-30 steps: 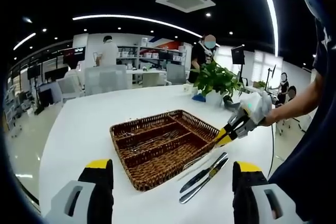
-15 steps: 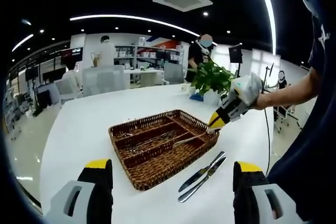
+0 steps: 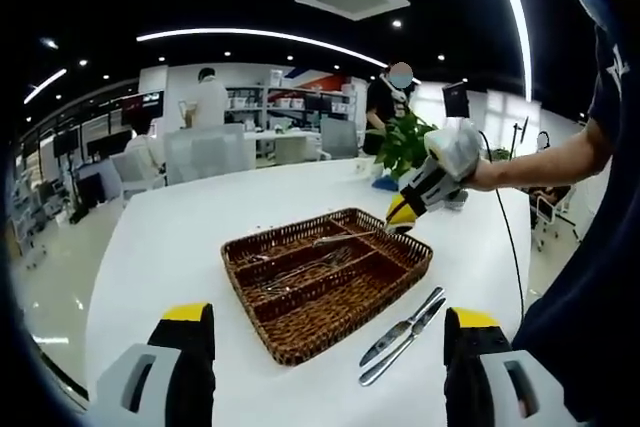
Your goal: Arrange the knives, forks, and spoons in their matching storage slots by inserting each utensil handle-first until every utensil is classified and aligned in the correct compartment
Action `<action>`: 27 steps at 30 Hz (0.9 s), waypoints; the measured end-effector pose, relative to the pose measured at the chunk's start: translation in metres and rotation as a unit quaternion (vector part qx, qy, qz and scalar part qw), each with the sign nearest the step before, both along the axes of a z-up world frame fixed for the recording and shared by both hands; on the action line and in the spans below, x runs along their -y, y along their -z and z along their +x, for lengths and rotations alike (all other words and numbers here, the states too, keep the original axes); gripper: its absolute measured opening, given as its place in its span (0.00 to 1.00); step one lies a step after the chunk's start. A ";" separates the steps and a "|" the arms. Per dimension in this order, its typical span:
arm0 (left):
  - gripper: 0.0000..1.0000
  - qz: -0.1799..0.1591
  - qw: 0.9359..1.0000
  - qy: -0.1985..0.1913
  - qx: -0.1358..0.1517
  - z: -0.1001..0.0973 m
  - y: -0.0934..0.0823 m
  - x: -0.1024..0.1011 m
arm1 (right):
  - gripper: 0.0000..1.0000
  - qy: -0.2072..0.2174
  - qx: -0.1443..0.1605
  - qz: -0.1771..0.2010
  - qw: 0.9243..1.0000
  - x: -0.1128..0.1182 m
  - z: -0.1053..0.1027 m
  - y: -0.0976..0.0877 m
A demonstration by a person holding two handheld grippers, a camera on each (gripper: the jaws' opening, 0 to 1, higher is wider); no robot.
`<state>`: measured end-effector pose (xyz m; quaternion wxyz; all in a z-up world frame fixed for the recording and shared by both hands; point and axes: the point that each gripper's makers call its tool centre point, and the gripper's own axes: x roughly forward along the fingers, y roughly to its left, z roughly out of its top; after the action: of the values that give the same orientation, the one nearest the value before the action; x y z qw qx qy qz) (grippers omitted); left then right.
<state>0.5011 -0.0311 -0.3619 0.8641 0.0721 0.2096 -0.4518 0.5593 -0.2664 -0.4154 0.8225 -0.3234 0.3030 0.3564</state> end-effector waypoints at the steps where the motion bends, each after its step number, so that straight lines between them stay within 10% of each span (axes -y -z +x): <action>1: 1.00 -0.001 1.000 0.000 0.001 0.000 -0.001 0.001 | 0.00 0.002 -0.001 0.000 1.000 0.000 0.005 -0.001; 27: 1.00 0.006 1.000 -0.008 0.009 0.030 0.000 -0.005 | 0.00 0.026 -0.023 0.004 0.999 -0.004 0.101 0.018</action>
<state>0.5311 -0.0257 -0.3623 0.8689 0.0796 0.2055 -0.4433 0.6600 -0.2629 -0.4333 0.8258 -0.3037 0.3282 0.3437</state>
